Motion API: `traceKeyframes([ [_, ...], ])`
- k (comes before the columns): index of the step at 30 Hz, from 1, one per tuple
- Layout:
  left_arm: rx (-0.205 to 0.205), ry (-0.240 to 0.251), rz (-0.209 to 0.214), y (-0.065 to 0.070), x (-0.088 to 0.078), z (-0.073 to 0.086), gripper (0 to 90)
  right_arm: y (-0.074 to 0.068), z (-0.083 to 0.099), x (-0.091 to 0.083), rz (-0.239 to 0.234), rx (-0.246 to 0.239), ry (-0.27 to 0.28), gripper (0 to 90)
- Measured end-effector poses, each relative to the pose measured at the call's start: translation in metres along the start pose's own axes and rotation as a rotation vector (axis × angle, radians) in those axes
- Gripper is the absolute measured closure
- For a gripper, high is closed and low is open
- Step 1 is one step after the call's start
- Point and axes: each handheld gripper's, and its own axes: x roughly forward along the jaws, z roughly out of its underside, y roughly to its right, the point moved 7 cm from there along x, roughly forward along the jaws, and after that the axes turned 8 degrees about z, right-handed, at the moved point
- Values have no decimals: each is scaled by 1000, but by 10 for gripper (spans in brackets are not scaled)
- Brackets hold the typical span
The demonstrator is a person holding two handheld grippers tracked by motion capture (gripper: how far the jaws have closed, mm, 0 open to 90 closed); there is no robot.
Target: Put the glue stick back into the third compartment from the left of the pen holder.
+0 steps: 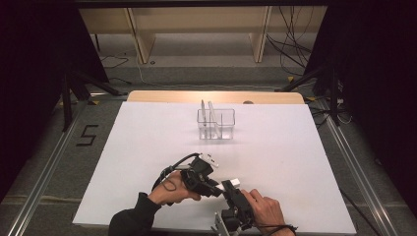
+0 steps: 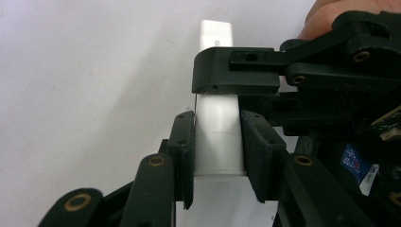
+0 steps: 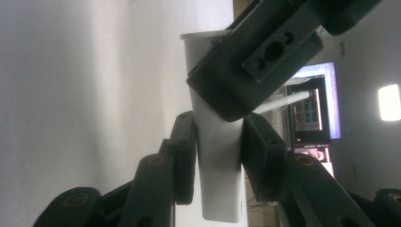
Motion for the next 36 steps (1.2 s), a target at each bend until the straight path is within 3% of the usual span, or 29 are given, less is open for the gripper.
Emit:
traceKeyframes([
  [4, -5, 1, 4, 0, 0, 0, 662, 1, -1, 1, 17, -56, 24, 695],
  [7, -3, 7, 2, 0, 0, 0, 645, 1, -1, 2, 20, -61, 26, 699],
  [8, 2, 7, 0, 0, -2, -1, 606, -1, 1, 1, 15, -44, 8, 699],
  [12, 2, 30, -16, 0, -10, -2, 519, -1, 4, 3, 10, -74, 5, 700],
  [18, 3, 38, -34, -5, -20, 1, 407, 2, 11, 4, 15, -43, -14, 701],
  [21, 7, 68, -31, -6, -26, 1, 378, 4, 15, 5, 16, -28, -24, 701],
  [28, 0, 137, -57, -17, -38, 11, 303, 17, 31, 12, 5, 99, -74, 701],
  [34, -9, 242, -97, -29, -53, 22, 275, 35, 46, 20, -37, 320, -101, 701],
  [36, -12, 271, -111, -33, -57, 25, 273, 40, 48, 22, -57, 418, -104, 701],
])
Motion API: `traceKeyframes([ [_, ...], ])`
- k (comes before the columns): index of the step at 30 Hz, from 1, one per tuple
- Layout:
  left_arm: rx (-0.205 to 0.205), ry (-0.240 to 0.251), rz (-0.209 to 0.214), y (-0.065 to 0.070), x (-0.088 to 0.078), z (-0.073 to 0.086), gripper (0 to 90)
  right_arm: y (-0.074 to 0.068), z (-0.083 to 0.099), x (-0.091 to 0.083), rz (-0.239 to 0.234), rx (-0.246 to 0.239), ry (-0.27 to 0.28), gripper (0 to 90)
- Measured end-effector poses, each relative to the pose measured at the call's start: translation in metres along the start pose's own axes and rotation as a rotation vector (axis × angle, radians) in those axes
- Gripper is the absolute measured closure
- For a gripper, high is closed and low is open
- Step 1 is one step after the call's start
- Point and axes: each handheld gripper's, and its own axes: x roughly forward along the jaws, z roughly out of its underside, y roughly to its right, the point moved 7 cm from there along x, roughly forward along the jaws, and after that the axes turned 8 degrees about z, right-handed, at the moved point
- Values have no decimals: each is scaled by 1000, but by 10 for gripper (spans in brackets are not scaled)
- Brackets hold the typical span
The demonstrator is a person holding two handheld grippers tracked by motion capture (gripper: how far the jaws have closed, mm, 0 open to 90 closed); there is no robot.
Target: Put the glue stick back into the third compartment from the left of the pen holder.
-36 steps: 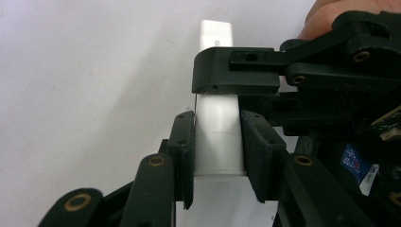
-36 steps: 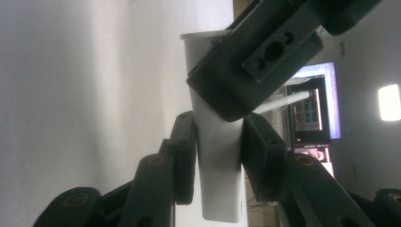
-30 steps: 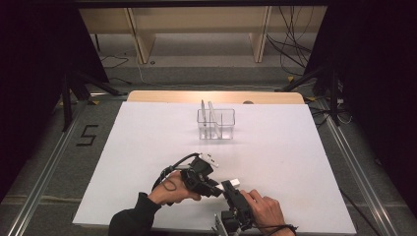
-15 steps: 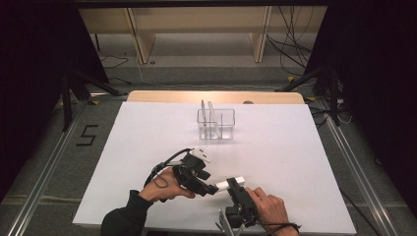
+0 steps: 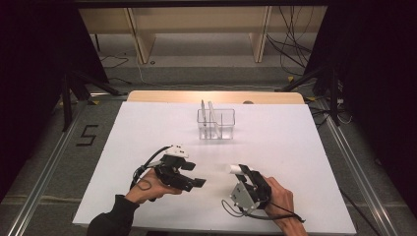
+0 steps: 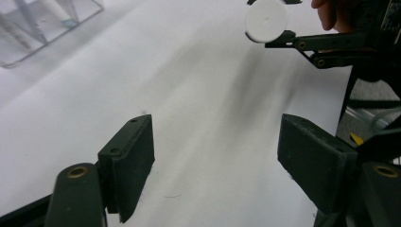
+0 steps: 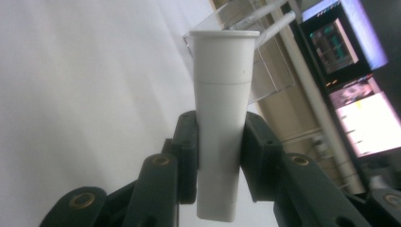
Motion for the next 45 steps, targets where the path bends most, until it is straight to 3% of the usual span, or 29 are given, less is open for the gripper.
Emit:
traceKeyframes([
  [5, -2, 63, -34, -7, -7, 4, 262, 13, 0, 9, -82, 219, 4, 701],
  [11, -7, 146, -74, -17, -14, 9, 225, 29, 2, 16, -161, 437, 10, 701],
  [17, -5, 226, -104, -23, -18, 14, 211, 45, 9, 28, -257, 719, -6, 701],
  [19, -4, 249, -118, -24, -19, 17, 211, 51, 11, 31, -275, 775, -4, 701],
  [27, 6, 297, -159, -28, -22, 31, 202, 67, 13, 45, -314, 911, -9, 701],
  [32, -8, 324, -183, -31, -25, 40, 201, 77, 7, 57, -324, 943, -11, 701],
  [36, -15, 348, -202, -32, -30, 44, 201, 89, -7, 66, -335, 939, -12, 701],
  [41, -14, 350, -211, -30, -34, 51, 201, 105, -24, 82, -333, 961, 5, 701],
  [45, -14, 356, -220, -30, -36, 53, 201, 110, -29, 93, -333, 986, 1, 701],
])
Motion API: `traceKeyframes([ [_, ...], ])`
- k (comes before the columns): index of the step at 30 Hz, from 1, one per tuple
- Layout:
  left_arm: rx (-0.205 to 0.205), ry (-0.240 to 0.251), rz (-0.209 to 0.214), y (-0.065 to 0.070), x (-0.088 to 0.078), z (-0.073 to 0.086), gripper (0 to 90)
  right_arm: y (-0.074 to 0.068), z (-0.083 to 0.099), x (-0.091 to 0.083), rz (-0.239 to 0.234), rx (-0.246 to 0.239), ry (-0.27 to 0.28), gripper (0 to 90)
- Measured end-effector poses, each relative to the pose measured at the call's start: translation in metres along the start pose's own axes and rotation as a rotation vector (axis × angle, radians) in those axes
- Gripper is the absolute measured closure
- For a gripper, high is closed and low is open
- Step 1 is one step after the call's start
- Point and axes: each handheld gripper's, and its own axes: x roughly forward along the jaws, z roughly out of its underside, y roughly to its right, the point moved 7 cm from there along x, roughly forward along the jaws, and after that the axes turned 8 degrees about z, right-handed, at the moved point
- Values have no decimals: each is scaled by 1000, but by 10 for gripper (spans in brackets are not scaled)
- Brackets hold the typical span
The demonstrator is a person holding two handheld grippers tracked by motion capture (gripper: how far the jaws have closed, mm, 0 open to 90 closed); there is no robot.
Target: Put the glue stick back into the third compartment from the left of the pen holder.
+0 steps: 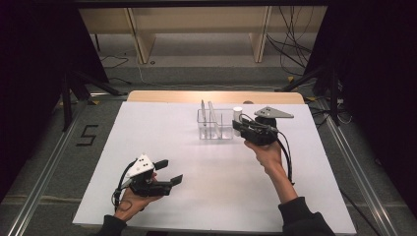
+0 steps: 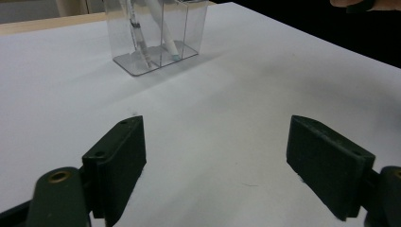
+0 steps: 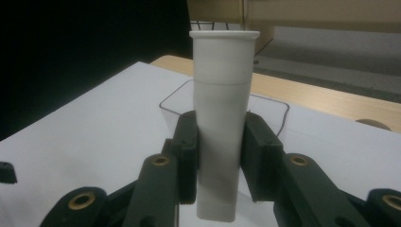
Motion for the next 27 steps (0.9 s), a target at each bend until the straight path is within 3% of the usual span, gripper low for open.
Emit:
traceKeyframes([
  [6, 0, -8, -3, 1, 1, 3, 196, 0, -8, 11, 9, -1, -1, 701],
  [14, 39, -14, -32, 1, 1, 5, 193, 6, -15, 26, 34, 12, -14, 701],
  [27, 20, -11, -46, -4, -1, 7, 190, 9, -24, 53, 67, 14, -38, 700],
])
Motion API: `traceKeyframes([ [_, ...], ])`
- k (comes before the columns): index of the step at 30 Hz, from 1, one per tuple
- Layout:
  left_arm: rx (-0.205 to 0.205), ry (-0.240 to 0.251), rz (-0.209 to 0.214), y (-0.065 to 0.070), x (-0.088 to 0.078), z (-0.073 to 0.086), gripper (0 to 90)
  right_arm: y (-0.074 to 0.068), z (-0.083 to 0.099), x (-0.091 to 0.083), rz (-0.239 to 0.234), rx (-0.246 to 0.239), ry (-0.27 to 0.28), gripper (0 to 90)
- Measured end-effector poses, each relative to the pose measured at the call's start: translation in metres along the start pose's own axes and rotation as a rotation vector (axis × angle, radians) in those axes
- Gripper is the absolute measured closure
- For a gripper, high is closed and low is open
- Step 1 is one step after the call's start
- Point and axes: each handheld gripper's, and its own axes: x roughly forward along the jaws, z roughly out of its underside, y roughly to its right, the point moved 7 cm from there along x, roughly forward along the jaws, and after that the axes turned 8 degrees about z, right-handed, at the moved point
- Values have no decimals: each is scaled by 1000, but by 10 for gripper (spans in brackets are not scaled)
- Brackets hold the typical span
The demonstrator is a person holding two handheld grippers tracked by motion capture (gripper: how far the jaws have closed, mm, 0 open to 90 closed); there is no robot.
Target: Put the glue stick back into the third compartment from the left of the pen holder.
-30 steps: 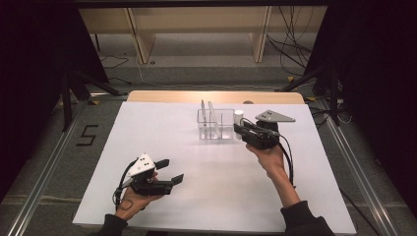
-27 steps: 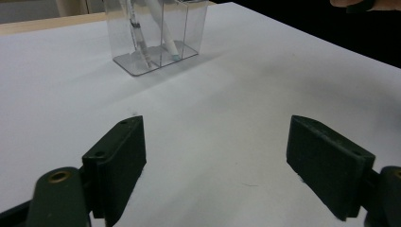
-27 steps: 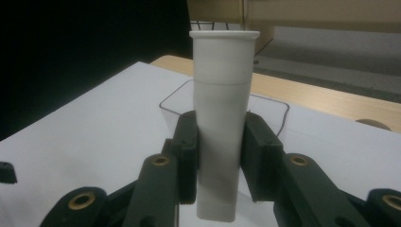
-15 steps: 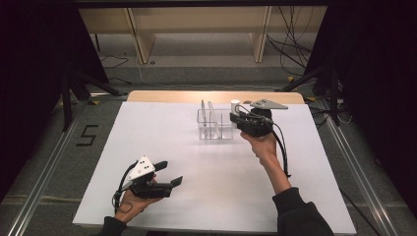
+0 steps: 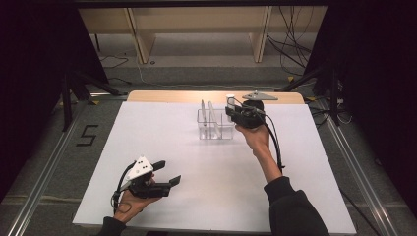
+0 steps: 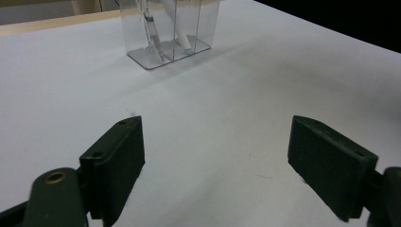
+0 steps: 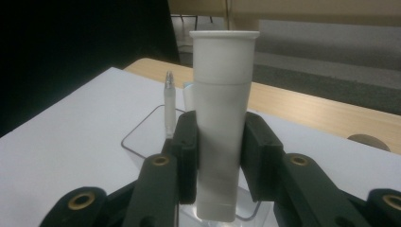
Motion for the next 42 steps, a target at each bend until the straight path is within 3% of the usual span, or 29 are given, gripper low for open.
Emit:
traceKeyframes([
  [23, 4, 1, 2, 1, 0, 0, 187, 6, 9, 32, 52, 30, -55, 699],
  [42, 10, 2, 3, 1, -1, 1, 185, 2, 16, 44, 65, 26, -67, 696],
])
